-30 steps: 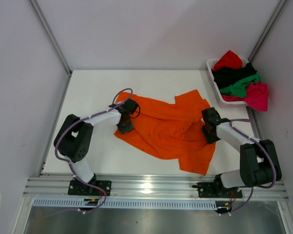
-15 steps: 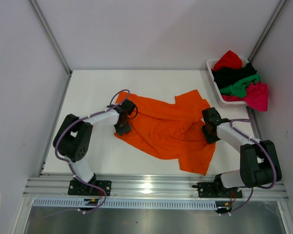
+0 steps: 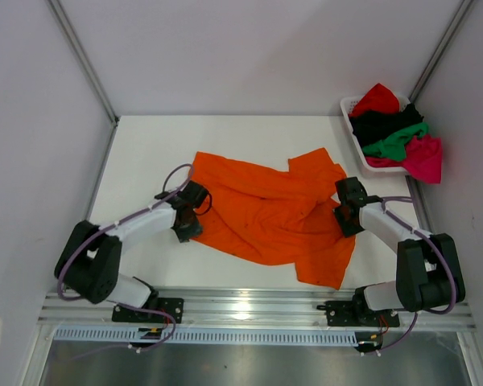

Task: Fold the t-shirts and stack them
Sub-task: Flatten the tshirt out

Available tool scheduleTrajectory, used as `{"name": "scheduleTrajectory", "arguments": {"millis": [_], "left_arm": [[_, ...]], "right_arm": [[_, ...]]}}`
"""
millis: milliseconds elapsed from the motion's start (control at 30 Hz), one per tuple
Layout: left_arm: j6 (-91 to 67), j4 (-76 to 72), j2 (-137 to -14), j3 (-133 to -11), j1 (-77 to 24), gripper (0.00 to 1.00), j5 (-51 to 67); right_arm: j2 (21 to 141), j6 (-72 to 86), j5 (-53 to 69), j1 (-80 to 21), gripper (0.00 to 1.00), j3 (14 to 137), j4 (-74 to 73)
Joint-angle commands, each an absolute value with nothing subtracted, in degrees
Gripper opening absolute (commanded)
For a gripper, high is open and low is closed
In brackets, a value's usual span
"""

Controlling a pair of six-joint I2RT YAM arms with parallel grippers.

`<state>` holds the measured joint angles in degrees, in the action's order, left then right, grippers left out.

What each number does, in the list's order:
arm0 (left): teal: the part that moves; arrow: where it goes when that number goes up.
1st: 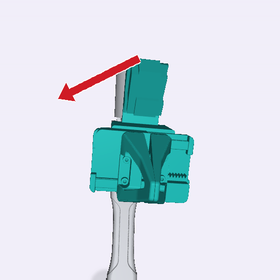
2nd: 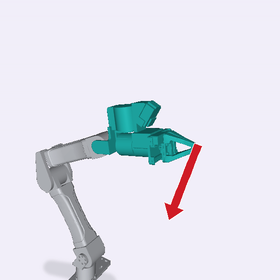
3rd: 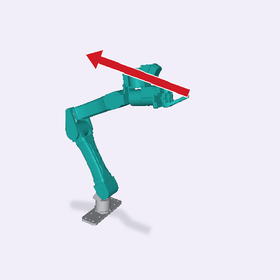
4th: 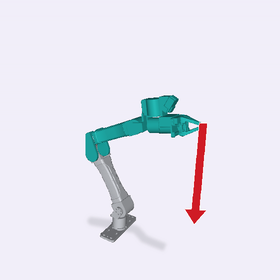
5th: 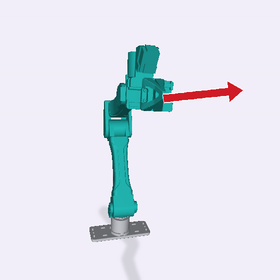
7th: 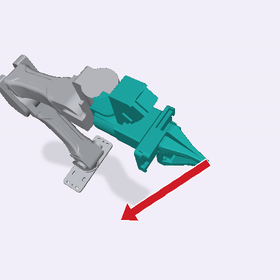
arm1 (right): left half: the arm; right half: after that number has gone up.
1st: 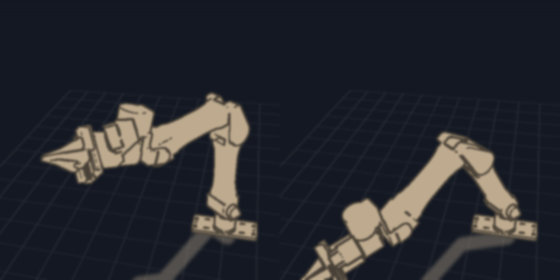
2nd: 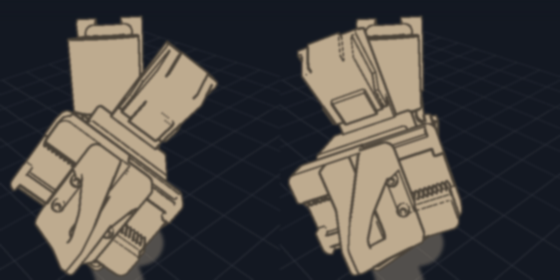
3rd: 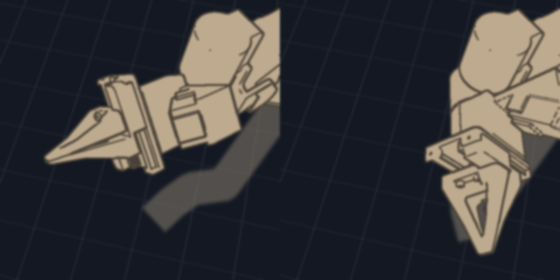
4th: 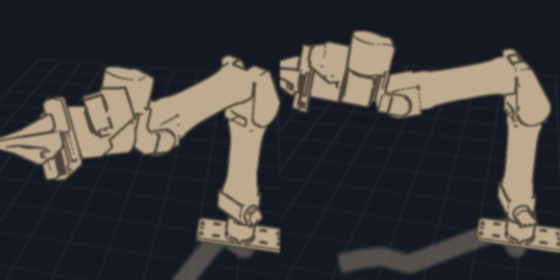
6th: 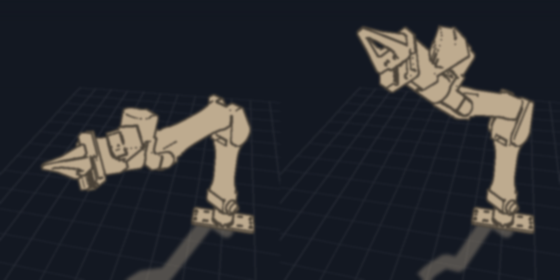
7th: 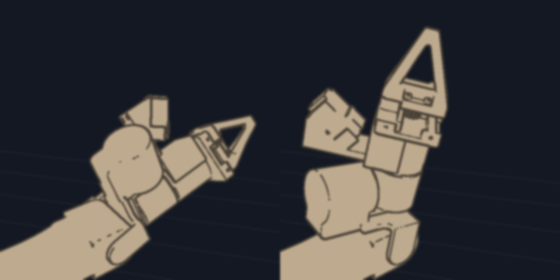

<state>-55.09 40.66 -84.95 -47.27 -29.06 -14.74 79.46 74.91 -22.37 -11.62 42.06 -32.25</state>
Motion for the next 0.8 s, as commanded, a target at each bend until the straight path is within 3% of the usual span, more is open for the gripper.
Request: {"name": "scheduleTrajectory", "arguments": {"millis": [0,233,367,500,767], "left_arm": [[-58.09,44.29,-75.78,-44.75,-29.00,0.34,-17.22],[-59.77,48.17,-62.06,-40.17,-29.00,0.34,-19.60],[-55.64,38.43,-60.38,-38.50,-29.18,0.36,-18.55],[-52.56,32.17,-64.59,-39.81,-29.18,0.36,-16.09],[-51.76,30.58,-85.66,-48.33,-29.44,0.34,-10.29]], "right_arm": [[77.87,74.00,-22.15,-11.08,0.55,42.10,-31.99],[78.05,73.48,-21.53,-10.72,0.55,41.92,-30.85],[79.01,73.48,-20.92,-10.72,0.54,42.01,-30.23],[79.10,73.56,-20.74,-10.72,0.54,41.92,-30.41],[78.31,74.09,-20.30,-10.72,0.54,40.96,-30.06]]}}
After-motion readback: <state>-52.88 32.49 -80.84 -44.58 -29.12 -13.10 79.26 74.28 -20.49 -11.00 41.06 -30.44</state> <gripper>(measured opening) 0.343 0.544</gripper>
